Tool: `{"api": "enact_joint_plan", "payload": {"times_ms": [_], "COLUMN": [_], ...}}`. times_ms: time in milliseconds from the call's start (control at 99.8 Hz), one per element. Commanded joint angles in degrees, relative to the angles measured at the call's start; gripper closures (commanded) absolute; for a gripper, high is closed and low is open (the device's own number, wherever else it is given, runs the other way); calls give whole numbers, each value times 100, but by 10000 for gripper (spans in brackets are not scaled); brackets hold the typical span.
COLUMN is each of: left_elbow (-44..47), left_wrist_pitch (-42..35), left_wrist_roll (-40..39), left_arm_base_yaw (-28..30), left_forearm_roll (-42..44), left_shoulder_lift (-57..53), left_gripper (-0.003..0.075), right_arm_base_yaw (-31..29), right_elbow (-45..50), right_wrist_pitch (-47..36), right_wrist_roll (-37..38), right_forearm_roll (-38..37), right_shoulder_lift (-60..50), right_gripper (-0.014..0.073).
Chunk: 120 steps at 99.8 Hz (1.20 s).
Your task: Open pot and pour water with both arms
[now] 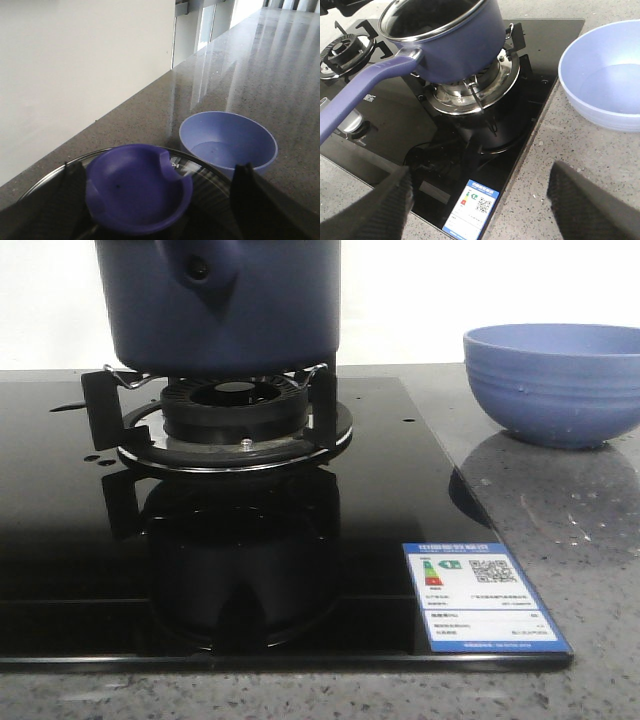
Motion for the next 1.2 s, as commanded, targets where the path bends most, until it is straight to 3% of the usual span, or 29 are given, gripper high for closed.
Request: {"api": "enact_joint_plan", "payload": {"times_ms": [0, 481, 652, 1193], "left_elbow": [-177, -177, -177, -177], "left_wrist_pitch": [71, -248, -454, -955], "left_wrist_roll": [160, 160, 160, 160], "left_arm_base_yaw": [-130, -285, -285, -403], "left_forearm_roll": [-468, -463, -626, -659], "left_shoulder_lift": [-177, -177, -177, -177], "left_gripper": [227, 213, 141, 141], "right_arm_base_yaw": [-47, -47, -47, -47], "right_elbow": [-160, -160, -160, -160], "right_wrist_pitch": [-342, -317, -264, -273], "right_wrist_roll": [-88, -88, -88, -88], "right_forearm_roll": [185, 185, 185, 185], "right_shoulder_lift": [44, 44, 44, 44], "right_gripper": [81, 81, 81, 81]}}
